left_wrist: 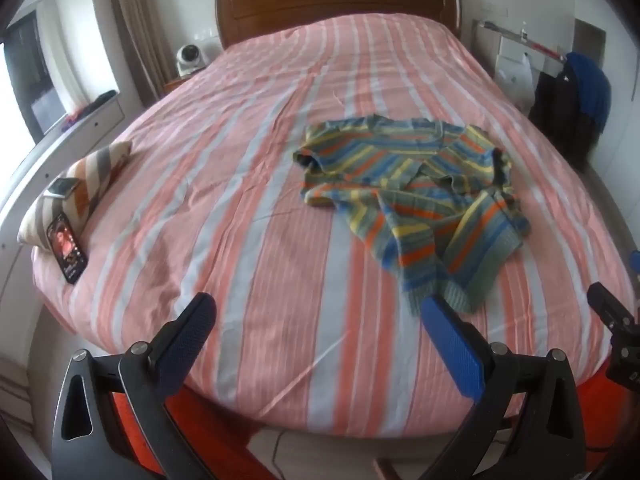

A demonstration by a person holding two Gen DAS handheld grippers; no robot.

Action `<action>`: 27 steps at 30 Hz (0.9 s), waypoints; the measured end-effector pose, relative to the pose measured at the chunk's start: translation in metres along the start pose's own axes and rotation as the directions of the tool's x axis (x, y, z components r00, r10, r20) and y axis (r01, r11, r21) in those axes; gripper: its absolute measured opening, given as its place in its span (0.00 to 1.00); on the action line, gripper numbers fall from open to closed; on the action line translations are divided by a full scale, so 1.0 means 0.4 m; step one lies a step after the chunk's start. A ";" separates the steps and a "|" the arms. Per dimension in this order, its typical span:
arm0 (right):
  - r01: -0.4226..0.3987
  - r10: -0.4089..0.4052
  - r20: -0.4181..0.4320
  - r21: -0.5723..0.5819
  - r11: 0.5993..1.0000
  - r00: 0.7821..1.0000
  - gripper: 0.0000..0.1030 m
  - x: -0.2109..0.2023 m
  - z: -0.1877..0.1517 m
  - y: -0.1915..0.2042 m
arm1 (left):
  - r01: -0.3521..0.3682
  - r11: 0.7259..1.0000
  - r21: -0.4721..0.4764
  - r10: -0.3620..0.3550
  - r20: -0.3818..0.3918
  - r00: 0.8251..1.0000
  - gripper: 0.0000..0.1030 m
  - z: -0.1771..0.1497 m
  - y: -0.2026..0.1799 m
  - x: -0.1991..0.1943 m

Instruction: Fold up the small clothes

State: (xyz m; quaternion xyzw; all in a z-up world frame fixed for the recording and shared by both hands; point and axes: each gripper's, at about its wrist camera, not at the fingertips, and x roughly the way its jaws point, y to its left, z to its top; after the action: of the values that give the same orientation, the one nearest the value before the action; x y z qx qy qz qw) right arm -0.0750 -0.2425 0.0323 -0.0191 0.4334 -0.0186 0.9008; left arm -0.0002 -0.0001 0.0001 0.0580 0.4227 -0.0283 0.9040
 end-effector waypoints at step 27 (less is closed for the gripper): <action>0.016 -0.016 -0.007 -0.005 1.000 1.000 1.00 -0.007 0.003 0.004 | 0.016 1.000 0.026 -0.016 0.004 1.000 1.00 -0.017 -0.030 -0.010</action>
State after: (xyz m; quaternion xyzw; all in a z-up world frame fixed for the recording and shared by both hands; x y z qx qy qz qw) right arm -0.0758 -0.2409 0.0352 -0.0247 0.4367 -0.0250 0.8989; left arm -0.0092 -0.0111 -0.0022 0.0664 0.4207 -0.0410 0.9039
